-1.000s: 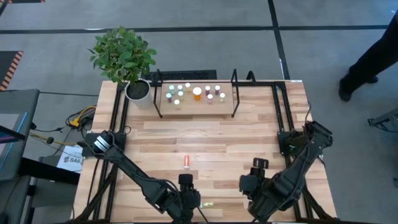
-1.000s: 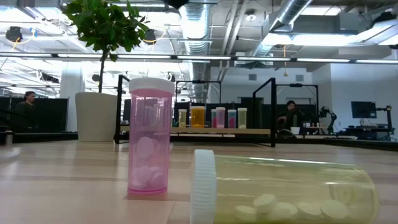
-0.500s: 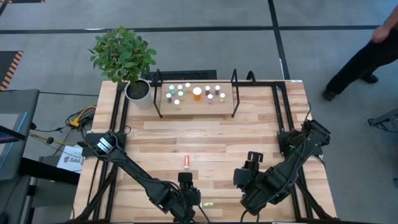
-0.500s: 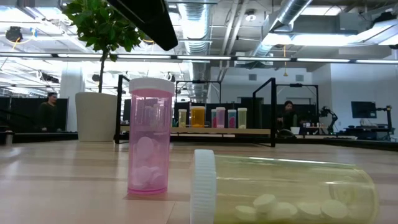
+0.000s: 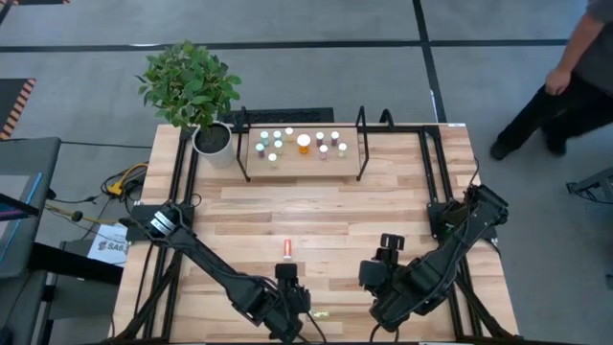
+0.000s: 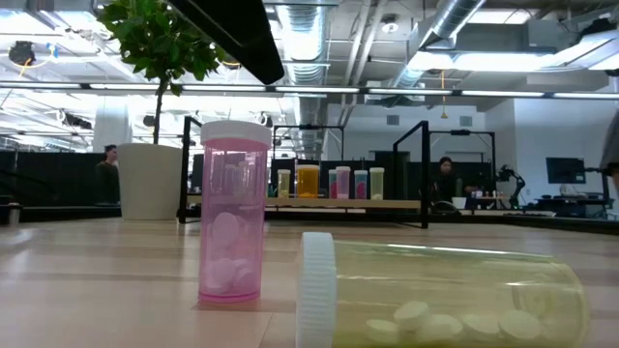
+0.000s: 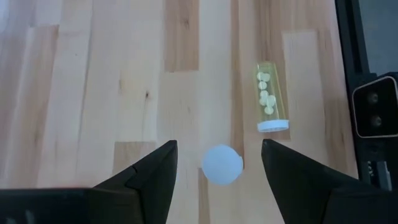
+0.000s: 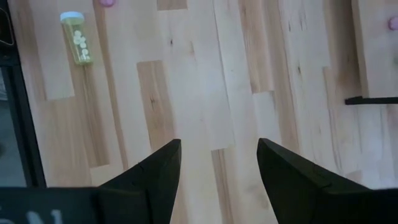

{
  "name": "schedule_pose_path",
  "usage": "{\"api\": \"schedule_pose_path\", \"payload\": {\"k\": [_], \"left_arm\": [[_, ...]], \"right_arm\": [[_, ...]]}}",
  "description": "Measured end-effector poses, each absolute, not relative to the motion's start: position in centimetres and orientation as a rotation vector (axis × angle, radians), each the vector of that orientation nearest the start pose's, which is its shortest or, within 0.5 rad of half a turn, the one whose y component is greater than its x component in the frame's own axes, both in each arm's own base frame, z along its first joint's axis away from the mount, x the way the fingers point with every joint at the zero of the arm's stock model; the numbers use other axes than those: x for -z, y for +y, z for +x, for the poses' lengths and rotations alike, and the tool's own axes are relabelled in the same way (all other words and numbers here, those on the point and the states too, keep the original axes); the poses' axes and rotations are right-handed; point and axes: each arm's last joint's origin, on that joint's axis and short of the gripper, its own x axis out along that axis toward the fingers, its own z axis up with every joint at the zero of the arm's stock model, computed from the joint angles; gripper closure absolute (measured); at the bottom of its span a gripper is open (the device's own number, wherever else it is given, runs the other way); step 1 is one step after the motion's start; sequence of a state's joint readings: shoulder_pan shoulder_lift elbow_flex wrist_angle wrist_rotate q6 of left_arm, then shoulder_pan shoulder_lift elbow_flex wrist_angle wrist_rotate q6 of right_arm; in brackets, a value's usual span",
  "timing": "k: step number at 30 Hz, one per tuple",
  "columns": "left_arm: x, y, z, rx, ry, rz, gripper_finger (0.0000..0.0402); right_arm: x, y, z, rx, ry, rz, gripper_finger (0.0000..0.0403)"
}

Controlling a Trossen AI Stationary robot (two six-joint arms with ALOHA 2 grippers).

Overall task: Pick and place medicine bottles onto shelf by color
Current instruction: Put the pink pill bottle on the shelf

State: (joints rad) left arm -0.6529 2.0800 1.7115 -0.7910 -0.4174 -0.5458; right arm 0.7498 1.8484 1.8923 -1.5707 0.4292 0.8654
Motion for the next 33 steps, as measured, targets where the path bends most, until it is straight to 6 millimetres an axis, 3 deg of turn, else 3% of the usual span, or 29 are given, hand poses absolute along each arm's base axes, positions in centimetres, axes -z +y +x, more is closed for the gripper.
{"api": "schedule_pose_path", "payload": {"k": [33], "left_arm": [[-21.7,-25.36,35.87,-0.07,0.963,0.125,0.018]], "right_arm": [[-33.34,21.69,26.14,0.273,1.265,-0.061,0.0168]]}}
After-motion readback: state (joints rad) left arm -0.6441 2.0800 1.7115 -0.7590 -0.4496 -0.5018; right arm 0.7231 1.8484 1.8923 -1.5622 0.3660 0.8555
